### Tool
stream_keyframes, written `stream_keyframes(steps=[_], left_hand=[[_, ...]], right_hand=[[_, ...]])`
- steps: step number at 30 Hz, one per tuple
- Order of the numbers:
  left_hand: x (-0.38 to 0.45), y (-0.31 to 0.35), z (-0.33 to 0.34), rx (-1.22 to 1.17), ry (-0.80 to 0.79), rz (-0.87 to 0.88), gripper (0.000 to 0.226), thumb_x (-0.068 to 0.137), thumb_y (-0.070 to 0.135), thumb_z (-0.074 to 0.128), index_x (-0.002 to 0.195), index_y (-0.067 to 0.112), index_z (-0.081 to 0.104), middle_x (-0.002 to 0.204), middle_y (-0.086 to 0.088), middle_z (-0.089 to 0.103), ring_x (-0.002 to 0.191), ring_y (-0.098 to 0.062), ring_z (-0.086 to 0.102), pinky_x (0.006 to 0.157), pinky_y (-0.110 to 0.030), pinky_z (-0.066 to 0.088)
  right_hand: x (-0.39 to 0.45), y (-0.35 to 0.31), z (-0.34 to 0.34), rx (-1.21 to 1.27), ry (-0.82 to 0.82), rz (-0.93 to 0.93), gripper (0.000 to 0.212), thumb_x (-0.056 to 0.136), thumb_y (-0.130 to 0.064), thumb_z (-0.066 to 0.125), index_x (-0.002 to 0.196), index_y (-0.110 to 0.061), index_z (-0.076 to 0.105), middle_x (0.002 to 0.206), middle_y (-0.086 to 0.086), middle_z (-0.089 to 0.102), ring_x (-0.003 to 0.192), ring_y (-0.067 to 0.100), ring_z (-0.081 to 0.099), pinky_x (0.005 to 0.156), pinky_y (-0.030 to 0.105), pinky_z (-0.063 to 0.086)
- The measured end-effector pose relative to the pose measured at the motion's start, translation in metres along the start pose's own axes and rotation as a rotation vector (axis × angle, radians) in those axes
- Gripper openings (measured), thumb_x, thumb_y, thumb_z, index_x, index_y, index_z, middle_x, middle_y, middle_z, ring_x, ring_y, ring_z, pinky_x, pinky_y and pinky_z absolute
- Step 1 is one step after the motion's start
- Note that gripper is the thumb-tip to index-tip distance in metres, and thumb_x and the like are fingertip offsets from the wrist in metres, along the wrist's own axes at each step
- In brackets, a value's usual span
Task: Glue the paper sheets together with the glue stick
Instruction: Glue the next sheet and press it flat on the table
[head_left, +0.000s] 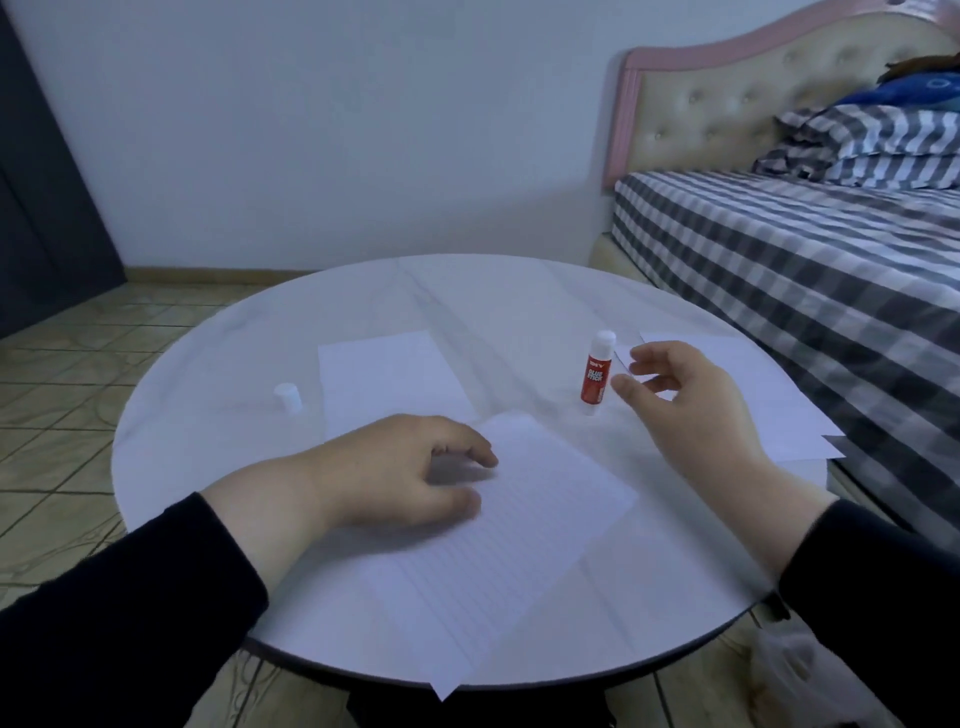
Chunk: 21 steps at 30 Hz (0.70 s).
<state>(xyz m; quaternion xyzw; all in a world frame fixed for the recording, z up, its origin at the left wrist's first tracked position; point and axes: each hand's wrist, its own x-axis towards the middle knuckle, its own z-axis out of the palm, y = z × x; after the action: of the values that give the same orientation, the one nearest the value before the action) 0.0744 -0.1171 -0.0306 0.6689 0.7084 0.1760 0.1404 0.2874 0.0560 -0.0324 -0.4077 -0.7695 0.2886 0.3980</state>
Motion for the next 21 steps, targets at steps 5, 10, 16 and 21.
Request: stream_keyframes(steps=[5, 10, 16, 21], left_hand=[[-0.015, -0.04, -0.03, 0.194, 0.151, -0.108, 0.022, 0.09, 0.035, 0.064, 0.112, 0.031, 0.067, 0.119, 0.018, 0.062, 0.114, -0.003, 0.053, 0.081, -0.004, 0.031], [-0.021, -0.068, -0.039, 0.32, 0.179, -0.174, 0.036, 0.092, 0.034, 0.061, 0.126, 0.022, 0.061, 0.135, 0.007, 0.054, 0.128, -0.013, 0.045, 0.104, -0.021, 0.031], [-0.024, -0.078, -0.037, 0.396, 0.052, -0.211, 0.043, 0.095, 0.041, 0.052, 0.136, 0.027, 0.052, 0.144, 0.013, 0.045, 0.133, -0.01, 0.039, 0.108, -0.025, 0.031], [-0.034, -0.09, -0.041, 0.381, -0.029, -0.221, 0.041, 0.094, 0.048, 0.048, 0.124, 0.023, 0.057, 0.132, 0.008, 0.055, 0.12, -0.017, 0.052, 0.1, -0.038, 0.042]], right_hand=[[-0.019, -0.035, 0.01, -0.168, -0.23, -0.24, 0.016, 0.089, -0.032, 0.065, 0.105, -0.034, 0.063, 0.101, -0.019, 0.06, 0.086, -0.006, 0.052, 0.073, -0.003, 0.032], [0.0, -0.064, 0.056, -0.447, -0.566, -0.353, 0.036, 0.093, -0.039, 0.057, 0.128, -0.031, 0.056, 0.136, -0.013, 0.049, 0.119, 0.006, 0.048, 0.098, 0.018, 0.033], [0.031, -0.082, 0.12, -0.621, -0.826, -0.308, 0.068, 0.088, -0.061, 0.052, 0.148, -0.036, 0.031, 0.16, -0.014, 0.016, 0.145, 0.013, 0.021, 0.118, 0.037, 0.017], [0.033, -0.091, 0.154, -0.733, -0.883, -0.313, 0.086, 0.083, -0.075, 0.042, 0.153, -0.034, 0.014, 0.162, -0.011, 0.009, 0.148, 0.016, 0.014, 0.119, 0.051, 0.006]])
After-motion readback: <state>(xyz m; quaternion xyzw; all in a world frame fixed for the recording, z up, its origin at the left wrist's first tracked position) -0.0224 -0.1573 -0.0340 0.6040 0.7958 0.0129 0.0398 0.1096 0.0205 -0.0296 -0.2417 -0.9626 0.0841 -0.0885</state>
